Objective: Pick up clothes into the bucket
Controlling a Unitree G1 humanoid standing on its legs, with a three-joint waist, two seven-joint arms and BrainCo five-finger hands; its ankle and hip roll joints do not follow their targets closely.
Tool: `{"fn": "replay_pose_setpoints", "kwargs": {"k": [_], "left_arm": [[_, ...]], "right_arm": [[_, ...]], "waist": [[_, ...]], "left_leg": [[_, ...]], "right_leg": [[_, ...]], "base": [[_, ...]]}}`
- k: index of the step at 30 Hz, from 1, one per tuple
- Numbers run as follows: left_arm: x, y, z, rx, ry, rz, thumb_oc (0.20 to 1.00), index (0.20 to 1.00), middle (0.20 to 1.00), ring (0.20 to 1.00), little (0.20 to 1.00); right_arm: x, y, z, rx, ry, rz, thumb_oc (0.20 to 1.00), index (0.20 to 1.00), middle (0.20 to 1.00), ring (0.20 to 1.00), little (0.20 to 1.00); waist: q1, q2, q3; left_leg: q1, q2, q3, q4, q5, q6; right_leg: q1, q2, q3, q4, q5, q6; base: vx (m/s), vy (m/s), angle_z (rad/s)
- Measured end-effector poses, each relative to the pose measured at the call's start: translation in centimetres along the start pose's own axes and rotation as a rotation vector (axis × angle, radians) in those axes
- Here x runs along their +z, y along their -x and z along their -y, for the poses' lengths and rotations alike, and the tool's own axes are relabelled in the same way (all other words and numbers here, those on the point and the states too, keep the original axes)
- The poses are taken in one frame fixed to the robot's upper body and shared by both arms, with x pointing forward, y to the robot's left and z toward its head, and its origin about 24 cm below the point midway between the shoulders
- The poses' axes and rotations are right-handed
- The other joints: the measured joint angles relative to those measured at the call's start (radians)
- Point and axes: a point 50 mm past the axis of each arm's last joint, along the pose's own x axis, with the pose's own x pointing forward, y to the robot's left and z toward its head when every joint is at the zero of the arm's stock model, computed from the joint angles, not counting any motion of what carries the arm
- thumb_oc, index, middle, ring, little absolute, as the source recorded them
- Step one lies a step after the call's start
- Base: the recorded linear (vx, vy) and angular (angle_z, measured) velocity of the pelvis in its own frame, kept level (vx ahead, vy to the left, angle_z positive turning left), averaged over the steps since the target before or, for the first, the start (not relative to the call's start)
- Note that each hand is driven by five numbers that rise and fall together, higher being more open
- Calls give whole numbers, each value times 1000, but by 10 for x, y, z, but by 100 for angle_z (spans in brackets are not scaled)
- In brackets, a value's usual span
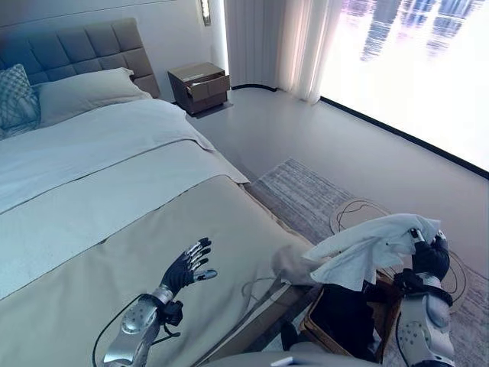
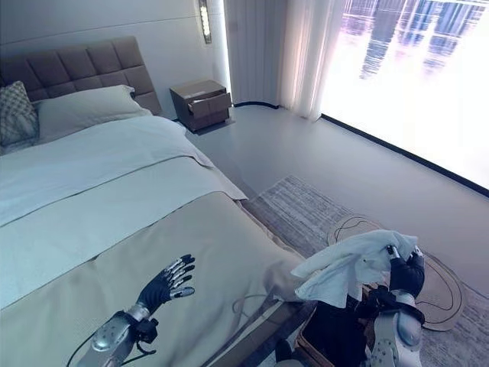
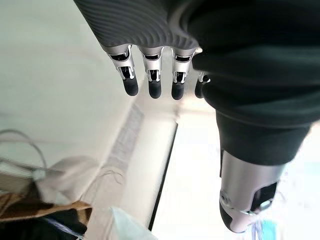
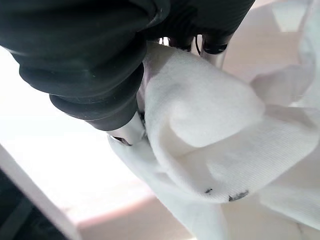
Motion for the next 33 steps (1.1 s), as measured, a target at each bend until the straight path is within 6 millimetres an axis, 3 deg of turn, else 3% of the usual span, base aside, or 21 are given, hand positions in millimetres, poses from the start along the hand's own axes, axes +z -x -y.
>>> {"fn": "replay_pose_setpoints", "kwargs": {"k": [3,4,6,7,8,9,10,12,13,14,15,16,17,18,19,20,23,29,32,33], "left_arm": [[18,-6,3,-16,-24,80,1000,1000,1000,1000,1000],[25,-9,5,-18,-26,115,1000,1000,1000,1000,1000],[34,-17,7,-22,-23,164,1000,1000,1000,1000,1000],[38,-20,6,-18,-31,176,1000,1000,1000,1000,1000],[39,-20,5,-12,-33,180,1000,1000,1000,1000,1000],[39,-20,1,7,-34,181,1000,1000,1000,1000,1000],[38,-21,-1,14,-34,174,1000,1000,1000,1000,1000],[38,-16,-11,25,-66,150,1000,1000,1000,1000,1000],[37,-11,-18,34,-92,132,1000,1000,1000,1000,1000],[36,-10,-19,39,-93,124,1000,1000,1000,1000,1000],[30,-11,-14,40,-64,118,1000,1000,1000,1000,1000],[29,-14,-7,30,-39,127,1000,1000,1000,1000,1000],[29,-15,-4,28,-29,135,1000,1000,1000,1000,1000],[32,-17,-1,23,-21,155,1000,1000,1000,1000,1000],[34,-17,0,22,-19,164,1000,1000,1000,1000,1000],[36,-17,-2,27,-21,174,1000,1000,1000,1000,1000],[43,-21,-3,41,-25,202,1000,1000,1000,1000,1000],[47,-23,0,37,-25,218,1000,1000,1000,1000,1000],[47,-22,0,59,7,231,1000,1000,1000,1000,1000],[59,-28,-1,66,-6,281,1000,1000,1000,1000,1000]], "right_arm": [[-5,1,2,-34,26,-17,200,200,200,200,200],[-6,-4,-5,-30,28,-15,200,200,200,200,200],[-7,-11,-16,-14,28,-10,200,200,200,200,200],[-8,-12,-22,2,28,-19,200,200,200,200,200],[-9,-13,-26,14,31,-20,200,200,200,200,200],[-10,-14,-35,44,26,-22,200,200,200,200,200],[-10,-14,-39,58,24,-23,200,200,200,200,200],[-13,-14,-56,113,14,-28,200,200,200,200,200],[-15,-14,-67,154,20,-39,200,200,200,200,200],[-15,-15,-72,172,25,-38,200,200,200,200,200],[-11,-20,-75,197,41,-26,200,200,200,200,200],[-7,-23,-74,203,57,-17,200,200,200,200,200],[-6,-24,-72,203,65,-20,200,200,200,200,200],[-3,-26,-71,214,87,-18,200,200,200,200,200],[-1,-27,-70,222,100,-14,200,200,200,200,200],[-2,-27,-70,230,104,-17,200,200,200,200,200],[-7,-22,-79,271,101,-38,200,200,200,200,200],[-13,-17,-91,350,111,-59,200,200,200,200,200],[-14,-17,-102,397,101,-63,200,200,200,200,200],[-11,-22,-105,395,92,-48,200,200,200,200,200]], "waist": [[2,-18,18],[35,15,32],[60,58,83],[74,61,90],[82,61,90],[115,56,89],[117,46,87],[141,8,88],[148,-32,79],[155,-28,81],[163,-1,90],[158,28,93],[155,31,92],[153,40,90],[151,54,84],[142,58,81],[134,18,82],[140,28,91],[177,35,115],[175,-5,149]], "left_leg": [[1,-17,48,10,5,4],[-24,17,95,34,-3,19],[-33,76,145,63,-6,27],[-39,96,158,81,-6,28],[-35,105,172,84,-6,28],[-32,121,185,93,-5,28],[-34,121,192,101,-6,28],[-36,128,200,123,-12,11],[-39,113,207,139,-22,-16],[-43,127,206,149,-17,-25],[-62,164,207,180,-7,-47],[-103,191,196,236,-4,-43],[-120,188,188,241,-12,-48],[-102,152,168,171,-1,-53],[-105,157,174,163,23,-46],[-102,183,201,162,10,-66],[-108,208,200,179,16,-76],[-142,234,168,191,22,-85],[-196,229,20,272,24,-77],[-306,159,-221,376,-14,-90]], "right_leg": [[-36,-16,-1,19,-20,29],[-53,-28,-79,45,-69,45],[-115,-47,-242,269,-107,6],[-122,-102,-325,393,-141,-15],[-113,-127,-338,435,-158,-9],[-62,-199,-363,464,-186,1],[-46,-230,-379,468,-186,7],[53,-302,-393,368,-124,-4],[98,-311,-407,307,-102,14],[114,-295,-418,273,-136,54],[126,-251,-413,226,-149,69],[125,-227,-405,209,-147,65],[122,-226,-399,206,-147,65],[107,-217,-390,201,-145,63],[104,-195,-386,193,-145,62],[110,-176,-387,179,-149,63],[109,-146,-382,152,-149,63],[75,-115,-368,156,-155,53],[47,-94,-334,166,-143,18],[19,-125,-300,160,-144,-1]], "base": [[-191,-15,-45],[-119,-21,-92],[-145,-54,-76],[-103,-122,-48],[-69,-135,-51],[-44,-172,-47],[18,-259,-54],[-21,-262,-38],[-49,-166,-31],[-6,-263,-49],[-1,-141,-35],[-8,-228,-27],[-6,-277,-25],[7,-286,-29],[14,-207,-30],[9,-245,-24],[-13,-198,-16],[-36,-194,0],[-123,-51,-26],[-44,17,-23]]}}
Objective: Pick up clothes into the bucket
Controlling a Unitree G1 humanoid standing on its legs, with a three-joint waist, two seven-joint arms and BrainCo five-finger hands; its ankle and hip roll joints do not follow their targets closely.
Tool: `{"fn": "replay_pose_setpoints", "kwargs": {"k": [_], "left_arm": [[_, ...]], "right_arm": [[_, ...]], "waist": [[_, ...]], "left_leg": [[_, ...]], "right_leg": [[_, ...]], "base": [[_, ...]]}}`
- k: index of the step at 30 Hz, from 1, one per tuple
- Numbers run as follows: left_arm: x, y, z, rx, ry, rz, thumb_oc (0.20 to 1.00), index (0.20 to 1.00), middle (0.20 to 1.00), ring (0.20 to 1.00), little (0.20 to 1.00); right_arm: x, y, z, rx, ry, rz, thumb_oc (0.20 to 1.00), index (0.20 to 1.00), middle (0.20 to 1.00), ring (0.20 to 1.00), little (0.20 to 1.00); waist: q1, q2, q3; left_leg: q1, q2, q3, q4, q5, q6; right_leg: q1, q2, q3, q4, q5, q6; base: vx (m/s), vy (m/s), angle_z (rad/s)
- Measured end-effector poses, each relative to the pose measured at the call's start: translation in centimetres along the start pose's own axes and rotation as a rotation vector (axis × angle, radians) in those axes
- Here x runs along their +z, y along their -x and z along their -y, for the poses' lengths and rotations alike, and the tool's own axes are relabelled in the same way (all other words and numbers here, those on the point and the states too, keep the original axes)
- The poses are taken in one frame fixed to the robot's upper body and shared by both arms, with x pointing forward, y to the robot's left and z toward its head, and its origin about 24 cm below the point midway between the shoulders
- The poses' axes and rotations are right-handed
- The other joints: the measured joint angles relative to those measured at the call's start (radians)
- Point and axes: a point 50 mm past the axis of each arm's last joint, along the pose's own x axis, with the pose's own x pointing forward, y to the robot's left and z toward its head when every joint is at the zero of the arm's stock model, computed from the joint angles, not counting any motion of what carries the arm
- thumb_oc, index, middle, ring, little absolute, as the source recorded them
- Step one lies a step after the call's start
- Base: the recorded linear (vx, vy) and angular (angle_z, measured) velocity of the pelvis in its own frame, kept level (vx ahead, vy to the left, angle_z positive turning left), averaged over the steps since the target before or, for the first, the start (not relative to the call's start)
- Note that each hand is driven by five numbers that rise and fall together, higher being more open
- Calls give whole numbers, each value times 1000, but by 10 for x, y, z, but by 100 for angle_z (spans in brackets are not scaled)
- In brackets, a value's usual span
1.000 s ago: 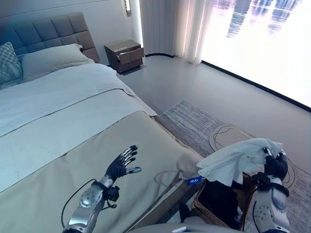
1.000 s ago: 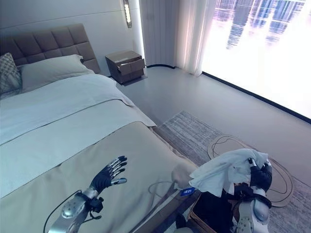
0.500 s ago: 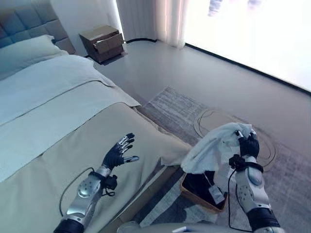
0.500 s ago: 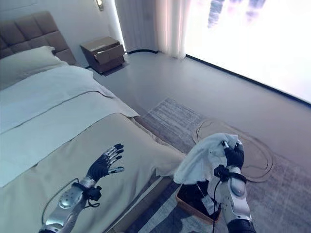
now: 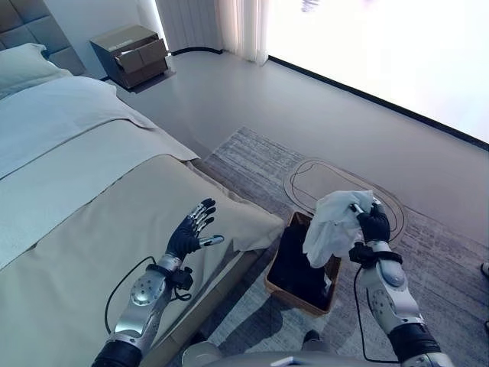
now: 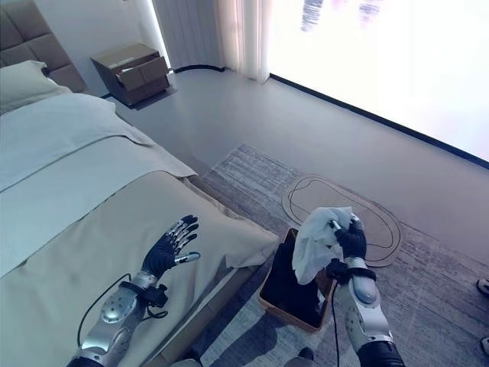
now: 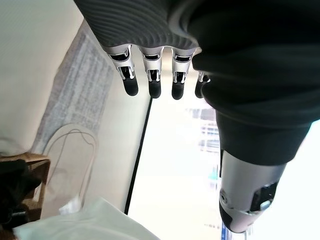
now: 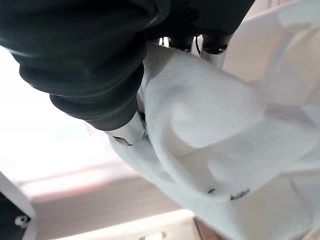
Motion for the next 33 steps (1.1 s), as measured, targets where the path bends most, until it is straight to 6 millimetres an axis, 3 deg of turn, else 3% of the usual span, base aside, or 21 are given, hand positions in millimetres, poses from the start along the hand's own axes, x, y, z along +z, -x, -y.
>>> {"fn": "replay_pose_setpoints", "kwargs": {"k": [1,3,5,6,7,10,12,15,22,28,30,33], "left_arm": [[3,0,-1,12,9,17,1000,1000,1000,1000,1000],[6,-1,-1,37,55,48,1000,1000,1000,1000,1000],[19,-7,-7,54,60,101,1000,1000,1000,1000,1000],[32,-14,-9,51,46,161,1000,1000,1000,1000,1000],[41,-17,-9,40,34,194,1000,1000,1000,1000,1000],[53,-22,-11,42,33,247,1000,1000,1000,1000,1000],[57,-21,-14,49,23,259,1000,1000,1000,1000,1000],[51,-12,-12,58,32,236,1000,1000,1000,1000,1000],[58,-17,-1,15,50,270,1000,1000,1000,1000,1000],[60,-19,8,-18,50,273,1000,1000,1000,1000,1000],[64,-20,9,-13,50,289,1000,1000,1000,1000,1000],[68,-23,9,-9,50,303,1000,1000,1000,1000,1000]], "right_arm": [[4,-5,-3,9,-1,16,200,200,200,200,200],[22,-20,-5,28,23,75,200,200,200,200,200],[32,-33,-14,41,24,114,200,200,200,200,200],[36,-42,-15,30,43,128,200,200,200,200,200],[40,-50,-18,19,45,137,200,200,200,200,200],[44,-64,-18,-25,63,126,200,200,200,200,200],[58,-73,-22,-28,74,170,200,200,200,200,200],[73,-86,-21,-55,91,200,200,200,200,200,200],[137,-116,7,-202,202,325,200,200,200,200,200],[196,-135,8,-276,247,438,200,200,200,200,200],[205,-138,5,-282,282,448,200,200,200,200,200],[202,-140,-1,-257,333,438,200,200,200,200,200]], "waist": [[17,11,4],[16,75,46],[15,65,95],[14,38,134],[15,28,167],[25,39,236],[47,47,301],[47,55,307],[43,72,324],[46,79,329],[47,83,334],[47,86,337]], "left_leg": [[-23,-15,-39,-25,-11,-12],[-68,-14,-6,-59,-4,0],[-113,-27,26,-19,-37,12],[-180,-63,50,20,-32,18],[-214,-68,62,42,-31,20],[-288,-73,76,76,-36,32],[-301,-70,81,78,-34,35],[-330,-56,83,72,-31,37],[-384,-46,87,70,-16,37],[-444,-52,94,81,-15,35],[-474,-54,95,101,-15,35],[-518,-54,95,127,-15,35]], "right_leg": [[-28,-9,16,2,11,-3],[-93,16,45,49,22,18],[-171,-13,80,114,4,25],[-250,-54,101,143,13,24],[-284,-68,112,155,19,25],[-352,-82,115,165,19,24],[-381,-80,118,184,29,31],[-431,-60,127,204,33,29],[-514,-50,140,238,34,30],[-583,-57,149,257,34,30],[-620,-59,157,282,33,29],[-668,-62,162,314,29,24]], "base": [[-219,94,-43],[-227,109,-58],[-180,112,-47],[-131,89,-28],[-105,67,-15],[-91,26,-14],[-57,21,-2],[-55,10,-14],[-53,2,-7],[-35,17,0],[-28,8,-4],[-9,-2,2]]}}
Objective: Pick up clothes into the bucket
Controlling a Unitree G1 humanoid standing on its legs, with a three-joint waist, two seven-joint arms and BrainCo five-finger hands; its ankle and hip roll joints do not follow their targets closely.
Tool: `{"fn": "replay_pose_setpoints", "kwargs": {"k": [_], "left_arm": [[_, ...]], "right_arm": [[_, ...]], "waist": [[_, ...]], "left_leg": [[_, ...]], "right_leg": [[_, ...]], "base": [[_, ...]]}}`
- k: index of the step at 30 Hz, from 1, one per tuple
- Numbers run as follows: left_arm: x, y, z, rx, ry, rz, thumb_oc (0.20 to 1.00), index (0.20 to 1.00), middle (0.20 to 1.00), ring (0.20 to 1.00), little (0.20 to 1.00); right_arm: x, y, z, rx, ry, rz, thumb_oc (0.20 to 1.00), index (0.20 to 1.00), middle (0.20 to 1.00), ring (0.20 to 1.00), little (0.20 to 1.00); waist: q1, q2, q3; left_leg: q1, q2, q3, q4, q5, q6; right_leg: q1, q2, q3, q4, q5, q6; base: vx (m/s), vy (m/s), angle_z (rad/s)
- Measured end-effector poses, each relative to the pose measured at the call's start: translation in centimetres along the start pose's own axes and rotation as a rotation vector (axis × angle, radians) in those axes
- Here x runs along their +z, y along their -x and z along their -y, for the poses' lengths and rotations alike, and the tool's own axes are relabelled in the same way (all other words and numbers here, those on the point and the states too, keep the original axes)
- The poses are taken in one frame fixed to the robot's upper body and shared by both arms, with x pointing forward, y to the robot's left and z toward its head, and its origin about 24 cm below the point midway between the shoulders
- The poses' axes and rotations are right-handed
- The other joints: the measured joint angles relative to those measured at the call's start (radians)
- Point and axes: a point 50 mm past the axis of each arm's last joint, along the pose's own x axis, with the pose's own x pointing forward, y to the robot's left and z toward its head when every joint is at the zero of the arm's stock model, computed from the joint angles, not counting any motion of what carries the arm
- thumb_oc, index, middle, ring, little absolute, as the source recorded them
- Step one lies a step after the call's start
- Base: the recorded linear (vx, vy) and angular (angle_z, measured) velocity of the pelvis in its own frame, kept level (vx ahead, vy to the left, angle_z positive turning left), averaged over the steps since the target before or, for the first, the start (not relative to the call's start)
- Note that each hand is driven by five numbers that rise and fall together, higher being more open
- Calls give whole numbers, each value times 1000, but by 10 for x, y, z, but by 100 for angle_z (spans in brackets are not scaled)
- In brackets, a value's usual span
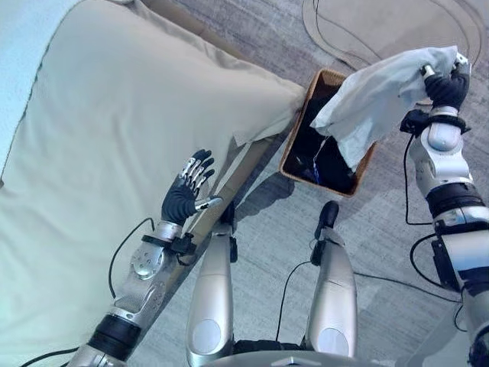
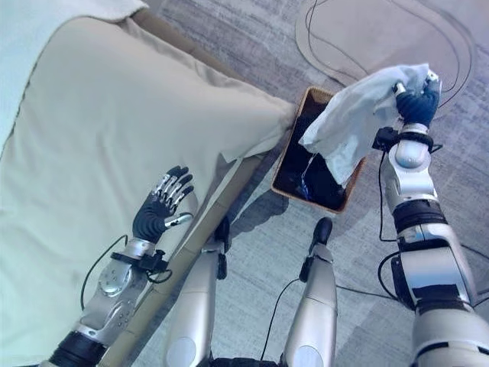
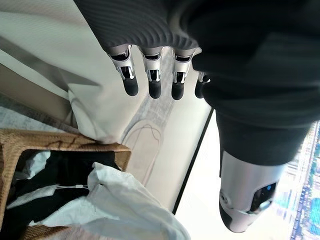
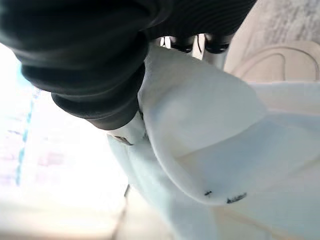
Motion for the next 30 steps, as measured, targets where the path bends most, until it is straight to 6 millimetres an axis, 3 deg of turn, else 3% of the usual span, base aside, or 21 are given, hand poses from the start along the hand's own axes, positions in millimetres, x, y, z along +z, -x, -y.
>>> {"fn": "replay_pose_setpoints", "kwargs": {"k": [6,8,14,24,25,26,27,30], "left_arm": [[8,-10,10,-21,12,46,1000,1000,1000,1000,1000],[8,-9,11,-19,10,45,1000,1000,1000,1000,1000],[8,-9,13,-7,14,53,1000,1000,1000,1000,1000],[11,-9,11,-16,-5,54,1000,1000,1000,1000,1000],[12,-9,12,-19,-3,57,1000,1000,1000,1000,1000],[12,-9,12,-20,-2,59,1000,1000,1000,1000,1000],[13,-9,13,-23,-1,64,1000,1000,1000,1000,1000],[14,-10,13,-25,0,67,1000,1000,1000,1000,1000]], "right_arm": [[-22,12,-14,53,76,-64,200,200,200,200,200],[-40,18,-17,44,88,-142,200,200,200,200,200],[-67,27,-11,49,202,-268,200,200,200,200,200],[-71,30,-20,172,422,-251,200,200,200,200,200],[-69,28,-20,173,424,-246,263,263,263,263,263],[-69,28,-21,171,424,-244,555,555,555,555,555],[-67,26,-20,166,429,-244,1000,1000,1000,1000,1000],[-67,25,-20,159,430,-248,1000,1000,1000,1000,1000]], "waist": [[-4,5,8],[-3,5,8],[1,8,9],[5,12,11],[5,12,11],[6,12,11],[4,12,11],[3,12,11]], "left_leg": [[-126,-3,-20,136,-33,-5],[-153,-2,-28,184,-73,-9],[-255,-11,-31,274,-86,-9],[-303,-20,-31,322,-99,-7],[-305,-20,-31,323,-99,-7],[-306,-20,-31,323,-99,-7],[-308,-20,-31,324,-98,-7],[-308,-20,-31,323,-98,-7]], "right_leg": [[-120,-15,10,149,-61,-17],[-149,-16,24,204,-104,-16],[-256,-25,57,285,-118,-13],[-300,-33,76,322,-123,-9],[-302,-33,76,322,-122,-10],[-303,-33,76,322,-122,-10],[-304,-34,76,322,-122,-11],[-304,-33,76,322,-121,-11]], "base": [[31,6,7],[47,2,2],[4,9,2],[-1,1,1],[0,0,0],[0,0,0],[0,0,0],[0,0,0]]}}
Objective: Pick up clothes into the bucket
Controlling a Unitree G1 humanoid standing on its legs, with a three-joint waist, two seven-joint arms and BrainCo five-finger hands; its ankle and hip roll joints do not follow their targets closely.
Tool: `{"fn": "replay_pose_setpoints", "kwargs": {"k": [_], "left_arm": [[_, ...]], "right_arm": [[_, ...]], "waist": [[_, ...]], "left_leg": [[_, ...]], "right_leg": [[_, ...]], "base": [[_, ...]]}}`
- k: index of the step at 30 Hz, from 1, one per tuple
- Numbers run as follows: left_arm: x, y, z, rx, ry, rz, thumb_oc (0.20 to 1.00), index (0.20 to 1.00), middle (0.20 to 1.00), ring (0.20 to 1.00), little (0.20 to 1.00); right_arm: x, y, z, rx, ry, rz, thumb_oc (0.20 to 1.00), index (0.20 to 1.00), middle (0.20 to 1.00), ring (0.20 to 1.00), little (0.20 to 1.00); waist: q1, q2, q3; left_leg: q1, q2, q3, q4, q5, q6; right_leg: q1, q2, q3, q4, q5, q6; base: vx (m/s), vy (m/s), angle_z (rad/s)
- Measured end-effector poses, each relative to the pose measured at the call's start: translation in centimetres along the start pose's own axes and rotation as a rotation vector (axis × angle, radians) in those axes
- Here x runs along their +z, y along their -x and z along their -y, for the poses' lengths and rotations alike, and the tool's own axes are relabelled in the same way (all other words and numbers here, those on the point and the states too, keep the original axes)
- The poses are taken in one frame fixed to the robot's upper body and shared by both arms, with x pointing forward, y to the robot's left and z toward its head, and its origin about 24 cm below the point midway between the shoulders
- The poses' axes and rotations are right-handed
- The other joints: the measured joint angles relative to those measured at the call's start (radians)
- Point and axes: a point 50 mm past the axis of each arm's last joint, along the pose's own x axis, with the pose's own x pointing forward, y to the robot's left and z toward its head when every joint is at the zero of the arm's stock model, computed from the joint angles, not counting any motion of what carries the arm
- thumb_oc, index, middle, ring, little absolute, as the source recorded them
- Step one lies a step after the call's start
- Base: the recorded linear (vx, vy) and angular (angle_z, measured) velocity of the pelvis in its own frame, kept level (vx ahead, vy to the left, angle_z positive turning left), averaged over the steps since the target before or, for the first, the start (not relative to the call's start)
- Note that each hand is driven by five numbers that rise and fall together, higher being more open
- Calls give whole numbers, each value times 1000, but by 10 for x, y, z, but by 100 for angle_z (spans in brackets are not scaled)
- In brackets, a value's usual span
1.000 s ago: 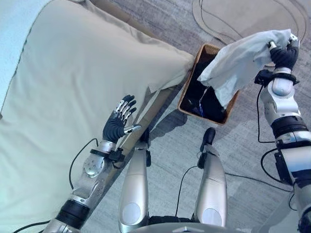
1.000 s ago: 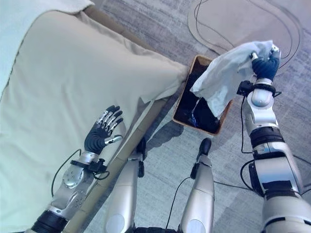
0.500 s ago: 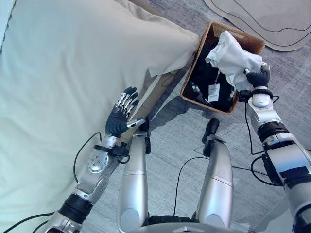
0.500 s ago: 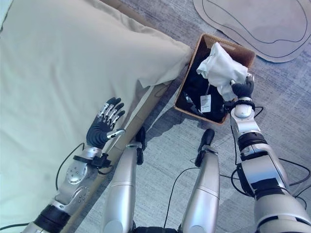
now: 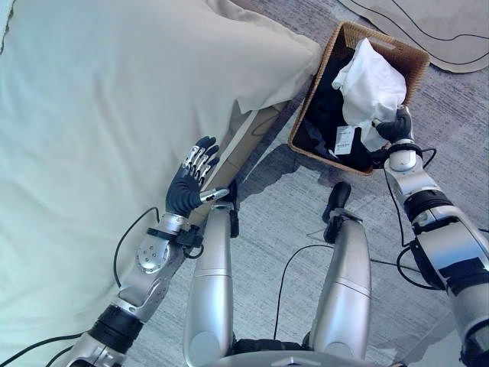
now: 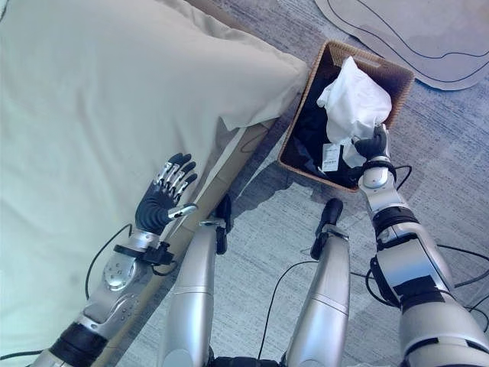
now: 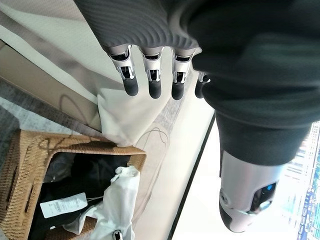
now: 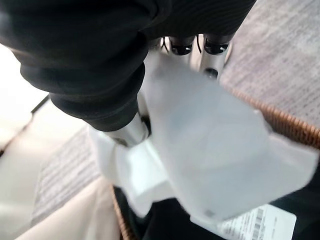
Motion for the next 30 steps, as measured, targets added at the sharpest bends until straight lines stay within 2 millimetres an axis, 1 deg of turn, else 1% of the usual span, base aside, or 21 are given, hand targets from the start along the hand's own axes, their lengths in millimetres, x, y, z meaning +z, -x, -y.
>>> {"fn": "replay_pose_setpoints", "kwargs": {"k": [5,10,13,15,17,18,19,20,23,24,25,26,27,29,30], "left_arm": [[1,-2,0,-1,-1,8,1000,1000,1000,1000,1000],[4,-4,-1,-1,-1,22,1000,1000,1000,1000,1000],[3,-4,0,8,27,26,1000,1000,1000,1000,1000],[3,-5,-1,6,28,28,1000,1000,1000,1000,1000],[3,-6,-2,7,24,29,1000,1000,1000,1000,1000],[5,-6,-6,20,19,37,1000,1000,1000,1000,1000],[6,-6,-8,28,16,44,1000,1000,1000,1000,1000],[8,-6,-12,50,12,57,1000,1000,1000,1000,1000],[7,-6,-18,82,10,59,1000,1000,1000,1000,1000],[-1,-1,-22,110,13,27,1000,1000,1000,1000,1000],[-4,1,-23,115,11,13,1000,1000,1000,1000,1000],[-5,3,-24,120,10,5,1000,1000,1000,1000,1000],[-7,8,-28,135,7,-8,1000,1000,1000,1000,1000],[-10,11,-31,148,3,-21,1000,1000,1000,1000,1000],[-16,16,-34,166,0,-53,1000,1000,1000,1000,1000]], "right_arm": [[-3,1,-1,0,2,-15,1000,1000,1000,1000,1000],[-5,2,-2,-3,0,-19,1000,1000,1000,1000,1000],[-7,2,0,-13,-13,-29,1000,1000,1000,1000,1000],[-9,3,-1,-13,-18,-35,1000,1000,1000,1000,1000],[-17,7,-4,-3,-20,-47,1000,1000,1000,1000,1000],[-24,12,-6,6,-25,-54,1000,1000,1000,1000,1000],[-25,13,-6,6,-35,-51,1000,1000,1000,1000,1000],[-23,17,-7,7,-68,-18,1000,1000,1000,1000,1000],[-22,28,-12,25,-127,31,1000,1000,1000,1000,1000],[-26,40,-22,51,-179,55,1000,1000,1000,1000,1000],[-29,44,-25,61,-186,53,1000,1000,1000,1000,1000],[-31,50,-25,63,-209,58,1000,1000,1000,1000,1000],[-38,60,-28,78,-225,65,1000,1000,1000,1000,1000],[-46,72,-28,81,-248,58,1000,1000,1000,1000,1000],[-58,83,-31,94,-255,30,1000,1000,1000,1000,1000]], "waist": [[0,0,0],[-5,1,-1],[-4,1,-2],[-6,1,-2],[-6,1,-2],[-6,0,-6],[-6,-1,-7],[-5,-1,-11],[-22,-2,-18],[-22,-6,-25],[-35,-10,-33],[-30,-9,-40],[-42,-19,-64],[-33,-20,-68],[-40,-24,-94]], "left_leg": [[42,0,4,-26,4,-4],[144,3,12,-105,16,8],[190,5,15,-150,33,3],[228,5,20,-187,47,1],[285,6,23,-226,57,-1],[327,6,24,-244,57,-1],[347,7,27,-254,57,-1],[372,8,29,-272,58,0],[420,15,28,-298,64,-2],[466,20,23,-315,69,-5],[484,23,24,-325,68,-5],[506,25,24,-343,68,-6],[530,28,25,-362,69,-7],[569,37,25,-372,69,-8],[597,41,21,-396,75,-16]], "right_leg": [[37,0,-2,-18,5,7],[138,5,-21,-91,17,11],[182,8,-32,-127,30,13],[220,8,-44,-163,48,8],[280,11,-54,-206,59,11],[325,12,-59,-228,59,11],[344,12,-61,-237,60,12],[370,13,-67,-253,61,15],[421,18,-82,-273,63,16],[474,24,-95,-294,64,15],[489,26,-98,-300,63,16],[512,28,-105,-311,62,16],[530,32,-108,-322,62,16],[571,42,-112,-335,62,16],[603,46,-125,-353,62,16]], "base": [[0,0,0],[0,0,0],[-17,2,0],[32,-17,-1],[49,-36,0],[41,-34,-1],[63,-55,-2],[51,-49,-2],[107,-84,3],[78,-53,2],[120,-76,0],[105,-87,-3],[106,-87,-2],[102,-79,-3],[106,-65,5]]}}
